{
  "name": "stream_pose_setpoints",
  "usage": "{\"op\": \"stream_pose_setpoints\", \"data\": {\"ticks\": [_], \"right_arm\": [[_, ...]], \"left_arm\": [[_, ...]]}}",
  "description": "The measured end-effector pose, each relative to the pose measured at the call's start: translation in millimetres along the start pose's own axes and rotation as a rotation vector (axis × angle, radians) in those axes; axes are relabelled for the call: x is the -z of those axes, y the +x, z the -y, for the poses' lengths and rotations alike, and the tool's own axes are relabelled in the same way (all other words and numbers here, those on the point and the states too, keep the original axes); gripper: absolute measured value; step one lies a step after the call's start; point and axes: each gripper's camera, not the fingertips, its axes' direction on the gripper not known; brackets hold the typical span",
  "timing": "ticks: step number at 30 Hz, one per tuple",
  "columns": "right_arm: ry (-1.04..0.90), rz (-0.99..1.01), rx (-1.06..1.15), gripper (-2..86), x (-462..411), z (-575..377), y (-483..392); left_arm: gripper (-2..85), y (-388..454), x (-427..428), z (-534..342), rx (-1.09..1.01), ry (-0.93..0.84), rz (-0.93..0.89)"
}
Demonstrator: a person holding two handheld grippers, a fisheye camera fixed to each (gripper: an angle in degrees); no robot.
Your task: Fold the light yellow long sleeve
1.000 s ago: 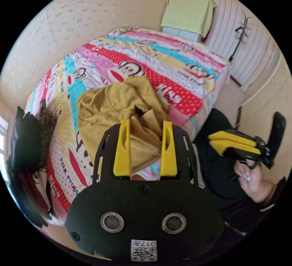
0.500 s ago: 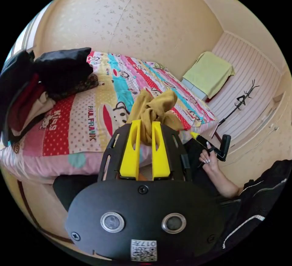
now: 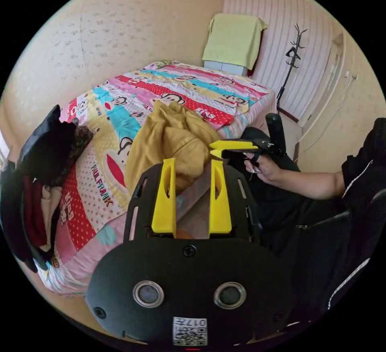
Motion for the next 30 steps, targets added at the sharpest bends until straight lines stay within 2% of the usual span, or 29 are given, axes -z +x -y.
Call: {"op": "stream_pose_setpoints", "data": {"ticks": [2,4,6,10,13,16,18,20,22,24,26,27,30], "right_arm": [[0.002,0.01,-0.026,9.3,2.8,-3.1,4.7],[0.017,0.021,-0.048,8.3,9.5,-7.5,7.1],[0.025,0.024,-0.059,8.1,13.7,-10.5,7.2],[0.067,0.063,-0.048,8.0,22.1,-14.8,4.1],[0.141,0.102,0.033,7.9,30.6,-15.8,-9.4],[0.164,0.106,0.119,8.4,30.4,-15.7,-26.2],[0.144,0.103,0.137,9.2,25.7,-16.1,-31.9],[0.127,0.092,0.136,10.5,21.9,-16.6,-34.9],[0.096,0.03,0.118,13.0,18.6,-16.4,-36.2],[0.096,-0.034,0.099,14.6,21.5,-17.1,-36.4],[0.14,-0.097,0.083,15.8,30.3,-19.8,-36.9],[0.171,-0.136,0.069,16.5,36.2,-22.1,-36.3],[0.195,-0.209,-0.001,16.9,42.7,-26.6,-27.7]], "left_arm": [[13.4,12.6,-31.9,17.4,-0.028,-0.028,-0.022],[13.3,15.8,-59.7,31.5,0.03,-0.089,0.023],[10.0,8.7,-82.7,39.6,0.137,-0.173,0.158],[5.4,-5.9,-49.4,39.7,0.183,-0.132,0.119],[4.6,-28.3,25.2,21.7,0.211,0.088,0.043],[4.4,-68.3,106.2,-14.3,0.362,0.328,0.003],[4.2,-108.3,156.3,-57.8,0.544,0.516,-0.019],[4.0,-132.6,178.9,-88.7,0.651,0.584,0.044],[3.7,-156.8,187.2,-115.1,0.79,0.551,0.155],[2.8,-191.3,180.1,-152.8,1.016,0.451,0.211],[0.8,-210.7,172.8,-187.9,1.181,0.439,0.157],[0.7,-216.4,172.3,-211.5,1.247,0.487,0.103],[2.5,-215.3,179.7,-243.5,1.216,0.646,-0.072]]}}
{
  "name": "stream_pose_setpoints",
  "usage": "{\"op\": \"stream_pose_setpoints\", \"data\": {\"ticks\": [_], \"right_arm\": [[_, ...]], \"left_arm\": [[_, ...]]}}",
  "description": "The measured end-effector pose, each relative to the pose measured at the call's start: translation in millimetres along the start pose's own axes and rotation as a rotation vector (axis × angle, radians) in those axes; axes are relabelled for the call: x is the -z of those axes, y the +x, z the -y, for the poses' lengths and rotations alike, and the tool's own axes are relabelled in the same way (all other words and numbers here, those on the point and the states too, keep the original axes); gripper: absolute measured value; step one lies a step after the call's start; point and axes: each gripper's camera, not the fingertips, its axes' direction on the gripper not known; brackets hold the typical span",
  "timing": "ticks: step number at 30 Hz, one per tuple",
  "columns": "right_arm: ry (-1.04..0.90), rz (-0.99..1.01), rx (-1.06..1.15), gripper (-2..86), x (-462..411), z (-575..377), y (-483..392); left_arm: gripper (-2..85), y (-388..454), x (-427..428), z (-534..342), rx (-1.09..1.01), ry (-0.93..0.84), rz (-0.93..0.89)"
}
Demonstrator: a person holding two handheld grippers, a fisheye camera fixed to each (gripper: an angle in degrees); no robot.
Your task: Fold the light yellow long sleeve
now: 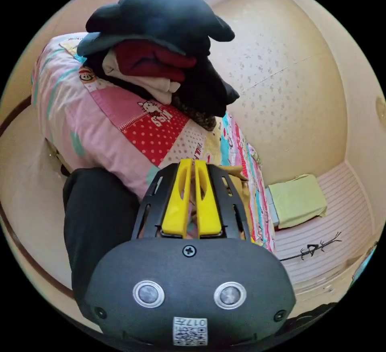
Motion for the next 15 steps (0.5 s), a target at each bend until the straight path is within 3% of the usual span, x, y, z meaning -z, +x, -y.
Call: {"op": "stream_pose_setpoints", "data": {"ticks": [2,6,10,13,15], "right_arm": [[-0.042,-0.004,-0.047,15.9,-2.7,-1.0,8.1],[-0.119,0.005,-0.137,10.9,-10.3,-1.5,20.5],[-0.196,0.017,-0.135,4.2,0.1,6.7,17.4],[-0.072,0.133,-0.05,2.8,30.7,17.7,1.2],[0.007,0.233,-0.005,2.4,48.6,26.9,-11.7]], "left_arm": [[4.5,10.9,0.7,-1.9,-0.082,-0.055,-0.098],[9.0,70.1,-23.4,-11.6,-0.319,-0.358,-0.278],[8.9,129.0,-24.4,-39.2,-0.524,-0.453,-0.382],[8.4,170.8,-30.8,-72.4,-0.668,-0.56,-0.45],[9.9,196.5,-43.0,-110.3,-0.786,-0.644,-0.392]]}}
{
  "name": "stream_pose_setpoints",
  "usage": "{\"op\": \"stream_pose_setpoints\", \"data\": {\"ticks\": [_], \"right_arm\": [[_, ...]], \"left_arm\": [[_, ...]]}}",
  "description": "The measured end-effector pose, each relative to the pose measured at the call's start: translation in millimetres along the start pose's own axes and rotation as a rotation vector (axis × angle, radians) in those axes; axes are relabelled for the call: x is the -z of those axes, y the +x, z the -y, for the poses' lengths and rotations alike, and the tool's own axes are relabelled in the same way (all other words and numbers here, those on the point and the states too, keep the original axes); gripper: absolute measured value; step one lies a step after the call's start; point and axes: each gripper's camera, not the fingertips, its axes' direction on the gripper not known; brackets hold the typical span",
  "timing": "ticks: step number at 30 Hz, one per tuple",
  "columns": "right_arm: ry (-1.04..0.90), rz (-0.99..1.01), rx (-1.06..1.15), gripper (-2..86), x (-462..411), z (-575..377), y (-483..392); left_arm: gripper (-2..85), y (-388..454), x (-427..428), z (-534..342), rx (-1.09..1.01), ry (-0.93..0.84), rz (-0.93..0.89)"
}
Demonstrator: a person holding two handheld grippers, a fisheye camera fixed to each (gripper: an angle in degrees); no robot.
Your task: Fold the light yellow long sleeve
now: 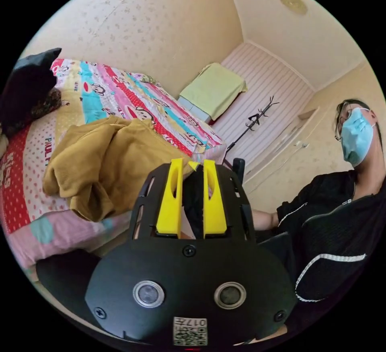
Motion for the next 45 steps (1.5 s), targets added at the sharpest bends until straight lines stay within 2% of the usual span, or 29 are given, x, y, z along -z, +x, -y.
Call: {"op": "stream_pose_setpoints", "data": {"ticks": [3,4,6,9,11,13,15,17,20,22,25,30,33,36,38,40,45], "right_arm": [[0.03,0.138,0.051,2.0,6.4,18.4,-22.8],[-0.003,0.188,0.058,2.0,1.9,25.3,-29.5],[-0.03,0.26,0.063,1.9,-3.4,30.0,-37.8],[-0.042,0.355,0.122,2.1,-8.3,27.6,-52.4],[-0.057,0.38,0.177,2.2,-10.3,25.4,-57.5],[0.006,0.381,0.21,2.6,0.0,23.0,-51.0],[0.057,0.374,0.205,2.8,12.3,23.8,-37.1],[0.152,0.351,0.18,3.3,30.2,23.6,-17.1],[0.241,0.13,0.092,6.9,53.6,21.6,20.7],[0.134,-0.11,0.037,11.4,53.6,21.9,49.6],[-0.034,-0.195,-0.086,14.2,44.8,17.2,90.7],[-0.311,0.024,-0.22,13.6,-4.3,15.5,127.7],[-0.473,0.016,-0.202,15.1,-51.3,16.1,121.7],[-0.474,-0.013,-0.203,15.6,-81.7,14.7,119.6],[-0.493,-0.025,-0.204,12.6,-87.3,17.6,121.3],[-0.448,0.013,-0.156,6.0,-69.2,28.1,119.8],[-0.445,-0.066,-0.225,4.4,-14.0,42.2,137.6]], "left_arm": [[14.4,44.7,-39.0,-8.7,-0.139,-0.099,0.214],[14.9,54.6,-43.8,-11.5,-0.169,-0.099,0.266],[15.1,85.9,-53.6,-21.8,-0.219,-0.039,0.495],[7.3,108.2,-51.7,-28.6,-0.205,0.049,0.693],[3.2,115.2,-40.4,-30.6,-0.194,0.092,0.725],[1.5,117.3,-16.9,-32.5,-0.171,0.157,0.658],[0.7,109.5,33.3,-38.0,-0.091,0.328,0.471],[0.5,92.0,69.3,-39.3,0.003,0.4,0.32],[0.5,67.2,126.1,-53.7,0.099,0.57,0.142],[0.7,58.9,150.8,-61.6,0.116,0.633,0.07],[1.1,61.8,171.2,-69.4,0.113,0.664,0.08],[1.5,72.8,169.3,-70.3,0.104,0.659,0.075],[1.7,76.2,162.5,-65.3,0.103,0.665,0.042],[2.1,83.7,159.0,-57.5,0.069,0.667,0.006],[2.4,90.1,160.0,-53.2,0.031,0.656,0.015],[2.9,95.9,166.1,-47.1,-0.009,0.6,0.054],[5.7,115.5,178.3,-39.5,-0.108,0.265,0.304]]}}
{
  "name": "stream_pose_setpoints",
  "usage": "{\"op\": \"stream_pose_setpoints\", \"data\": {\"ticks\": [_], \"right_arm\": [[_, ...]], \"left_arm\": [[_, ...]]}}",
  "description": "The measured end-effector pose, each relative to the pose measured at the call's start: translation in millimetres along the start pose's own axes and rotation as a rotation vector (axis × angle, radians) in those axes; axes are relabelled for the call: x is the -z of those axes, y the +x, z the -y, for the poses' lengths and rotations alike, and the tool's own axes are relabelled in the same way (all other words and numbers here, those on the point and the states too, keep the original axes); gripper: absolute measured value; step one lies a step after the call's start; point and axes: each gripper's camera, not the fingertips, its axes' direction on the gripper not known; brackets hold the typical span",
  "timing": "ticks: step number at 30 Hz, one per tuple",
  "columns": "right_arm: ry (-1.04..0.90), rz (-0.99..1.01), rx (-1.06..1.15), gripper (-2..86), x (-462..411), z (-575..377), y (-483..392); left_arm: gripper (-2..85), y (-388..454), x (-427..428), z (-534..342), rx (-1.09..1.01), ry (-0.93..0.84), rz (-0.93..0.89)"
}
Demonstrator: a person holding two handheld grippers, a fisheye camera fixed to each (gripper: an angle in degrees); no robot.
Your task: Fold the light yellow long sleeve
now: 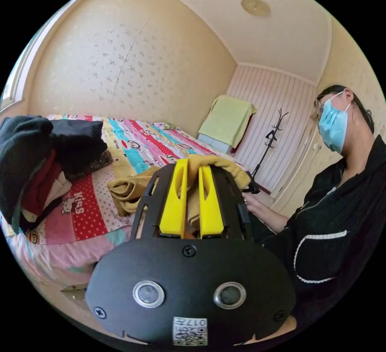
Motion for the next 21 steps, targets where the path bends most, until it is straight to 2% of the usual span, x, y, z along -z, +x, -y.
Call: {"op": "stream_pose_setpoints", "data": {"ticks": [3,5,8,11,13,15,16,17,18,21], "right_arm": [[-0.069,-0.044,-0.033,4.2,7.9,-8.2,13.4],[-0.135,-0.085,-0.059,3.9,0.3,-11.3,23.1],[-0.137,-0.113,-0.074,3.3,-3.1,-13.4,32.5],[-0.019,-0.101,-0.073,2.5,11.7,-9.8,33.3],[0.086,-0.057,-0.082,1.7,24.8,-7.7,38.0],[0.117,-0.006,-0.096,1.2,27.4,-6.1,43.7],[0.118,0.03,-0.105,0.9,26.2,-5.6,47.1],[0.116,0.046,-0.106,0.9,25.4,-5.6,48.1],[0.113,0.073,-0.104,0.8,24.0,-6.6,49.2],[0.115,0.108,-0.112,0.8,25.1,-12.5,51.1]], "left_arm": [[7.9,-3.4,-2.1,-10.0,0.025,-0.167,0.081],[8.4,-9.3,-2.1,-20.1,0.096,-0.187,0.138],[6.8,-17.5,18.0,-32.8,0.206,-0.034,0.209],[8.1,-11.7,6.1,-26.7,0.215,0.141,0.126],[8.5,-0.9,-49.0,-8.8,0.16,0.086,-0.006],[8.9,27.9,-165.6,14.6,0.041,-0.19,-0.135],[9.3,39.1,-197.0,17.9,-0.001,-0.268,-0.15],[10.2,63.2,-253.7,21.3,-0.086,-0.389,-0.15],[11.0,84.8,-297.7,22.5,-0.158,-0.433,-0.097],[12.5,122.6,-370.1,25.7,-0.325,-0.419,-0.001]]}}
